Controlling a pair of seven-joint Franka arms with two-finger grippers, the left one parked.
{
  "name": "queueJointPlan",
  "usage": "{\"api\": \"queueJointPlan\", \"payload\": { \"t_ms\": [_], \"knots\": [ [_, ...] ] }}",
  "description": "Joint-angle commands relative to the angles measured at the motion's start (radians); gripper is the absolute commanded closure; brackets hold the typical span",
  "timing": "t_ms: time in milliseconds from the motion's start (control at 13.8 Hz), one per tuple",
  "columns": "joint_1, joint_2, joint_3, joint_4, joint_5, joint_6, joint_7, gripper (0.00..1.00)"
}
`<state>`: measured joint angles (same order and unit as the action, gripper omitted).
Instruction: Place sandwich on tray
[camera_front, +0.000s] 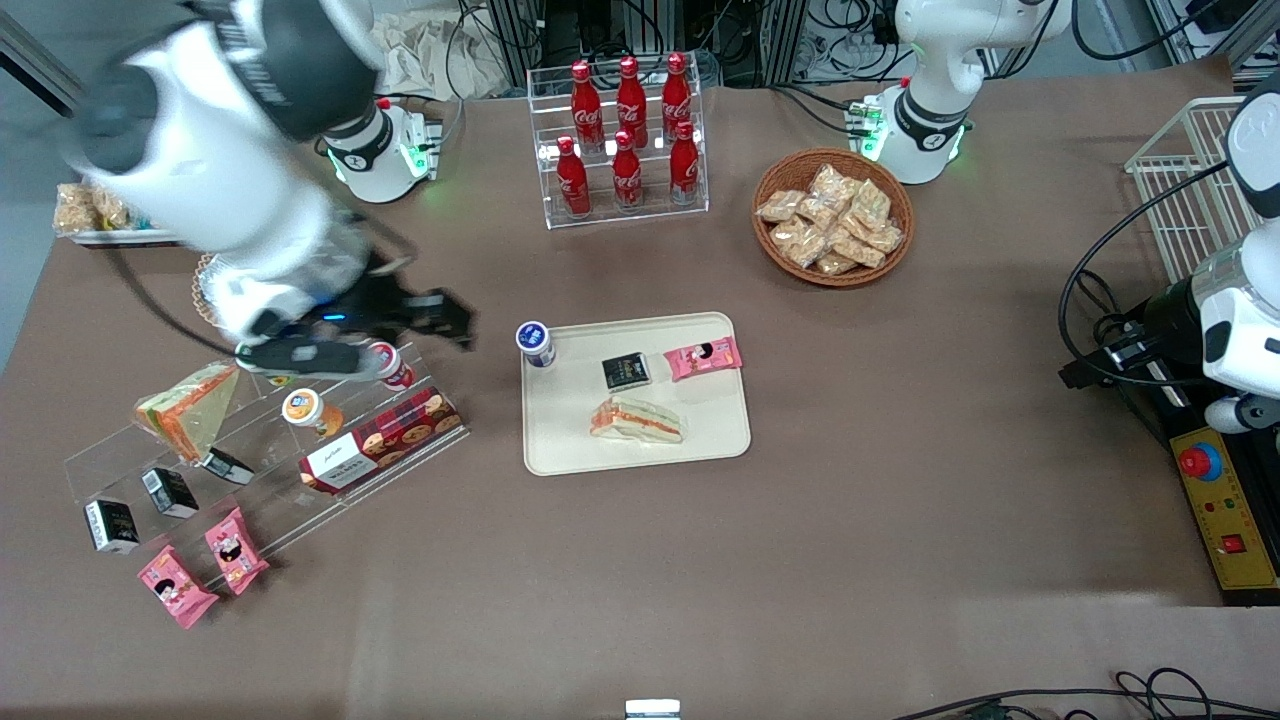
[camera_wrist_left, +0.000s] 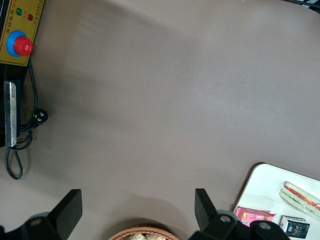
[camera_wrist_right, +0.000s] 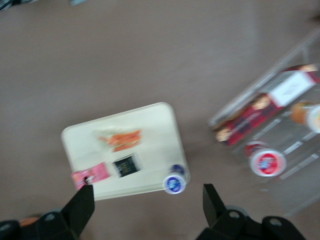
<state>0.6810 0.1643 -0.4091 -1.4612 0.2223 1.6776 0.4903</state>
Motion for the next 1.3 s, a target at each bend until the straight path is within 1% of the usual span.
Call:
{"api": "queueJointPlan", "payload": {
  "t_ms": [0,72,145,289,434,578,723,867,940,1012,1229],
  "knots": [
    [-0.244,-0.048,0.157,-0.008,-0.119,-0.071,-0.178,0.03],
    [-0.336,-0.054,0.200,-0.016,-0.135,-0.065,-0.270,0.03],
    [-0.398,-0.058,0.217,-0.016,-0.138,-0.062,-0.312,0.03],
    [-0.498,-0.092,0.252,-0.024,-0.141,-0.082,-0.334,0.03],
    [-0.576,-0.141,0.300,-0.053,-0.141,-0.102,-0.418,0.03],
    [-0.592,-0.158,0.308,-0.054,-0.139,-0.153,-0.412,0.03],
    [-0.592,-0.184,0.314,-0.117,-0.139,-0.145,-0.407,0.03],
    [-0.595,-0.228,0.316,-0.244,-0.139,-0.055,-0.407,0.03],
    [-0.598,-0.255,0.334,-0.304,-0.139,-0.008,-0.407,0.03],
    [-0.606,-0.258,0.354,-0.311,-0.139,-0.006,-0.412,0.03],
    [-0.597,-0.250,0.363,-0.286,-0.138,-0.016,-0.409,0.03]
  ]
}}
